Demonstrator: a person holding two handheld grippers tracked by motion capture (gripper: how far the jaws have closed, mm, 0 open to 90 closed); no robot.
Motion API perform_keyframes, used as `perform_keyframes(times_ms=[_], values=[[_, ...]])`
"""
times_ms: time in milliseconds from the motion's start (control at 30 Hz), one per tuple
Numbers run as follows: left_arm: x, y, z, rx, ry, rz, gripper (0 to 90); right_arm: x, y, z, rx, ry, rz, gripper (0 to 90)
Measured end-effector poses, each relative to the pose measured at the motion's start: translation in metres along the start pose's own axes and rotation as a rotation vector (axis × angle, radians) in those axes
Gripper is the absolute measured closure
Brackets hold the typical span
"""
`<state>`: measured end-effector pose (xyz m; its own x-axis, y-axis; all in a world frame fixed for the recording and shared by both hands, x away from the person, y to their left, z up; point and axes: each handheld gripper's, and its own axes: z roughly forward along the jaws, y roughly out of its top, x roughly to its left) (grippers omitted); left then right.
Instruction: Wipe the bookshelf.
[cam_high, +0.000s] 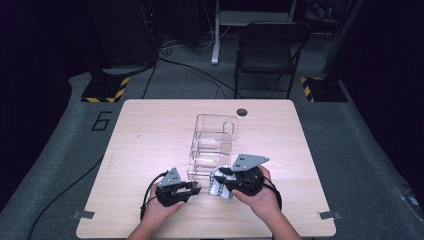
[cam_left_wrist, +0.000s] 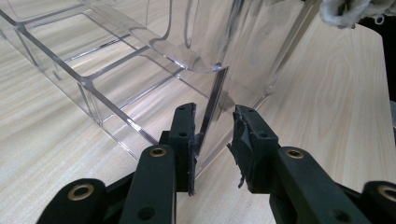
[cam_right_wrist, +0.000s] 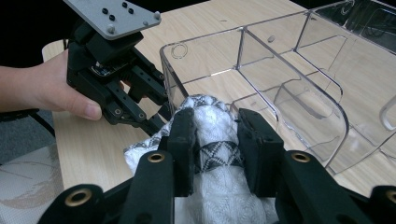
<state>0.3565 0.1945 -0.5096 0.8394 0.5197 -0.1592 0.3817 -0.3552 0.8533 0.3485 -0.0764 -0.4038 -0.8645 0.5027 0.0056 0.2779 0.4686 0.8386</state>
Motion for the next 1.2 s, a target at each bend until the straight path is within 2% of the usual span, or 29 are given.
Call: perform_keyframes(times_ms=[133,233,300,433,500,600,667,800,900,933,1100,1200], values=[[0.000,-0.001,0.001,-0.007,0.012,0.013,69.2,0.004,0.005,0.009,-0.001,-0.004,0.002,66.9],[0.000,-0.001,0.001,-0.003,0.010,0.015,69.2,0.008,0.012,0.019,0.005,0.011,-0.015,66.9],[-0.001,-0.001,0.002,-0.009,0.009,0.001,69.2,0.012,0.017,0.027,0.013,0.016,-0.023,66.4],[0.000,-0.001,0.001,-0.006,0.012,0.019,69.3,0.015,0.021,0.036,0.016,0.021,-0.042,66.2],[-0.001,-0.001,0.001,-0.002,0.001,0.001,69.5,0.013,0.017,0.031,0.013,0.019,-0.051,66.1],[-0.001,-0.001,0.001,-0.005,0.001,0.004,69.6,0.010,0.013,0.024,0.010,0.011,-0.048,66.0],[-0.002,-0.001,0.001,-0.006,0.004,0.002,69.6,0.005,0.005,0.014,-0.001,0.007,-0.026,65.6],[-0.002,-0.001,0.001,-0.006,0.005,0.002,69.6,0.003,-0.002,0.004,-0.007,-0.008,-0.012,65.3],[-0.001,-0.001,0.001,0.001,0.000,0.012,69.5,0.001,-0.010,-0.003,-0.036,-0.021,-0.016,64.6],[-0.002,-0.001,0.001,0.001,-0.004,0.002,69.6,-0.001,-0.012,-0.004,-0.040,-0.023,-0.016,64.5],[-0.002,-0.002,0.001,-0.009,0.007,0.011,69.6,-0.003,-0.021,-0.009,-0.057,-0.026,-0.031,63.1],[-0.002,-0.002,0.002,-0.016,0.008,0.004,69.7,-0.004,-0.025,-0.010,-0.069,-0.026,-0.023,63.0]])
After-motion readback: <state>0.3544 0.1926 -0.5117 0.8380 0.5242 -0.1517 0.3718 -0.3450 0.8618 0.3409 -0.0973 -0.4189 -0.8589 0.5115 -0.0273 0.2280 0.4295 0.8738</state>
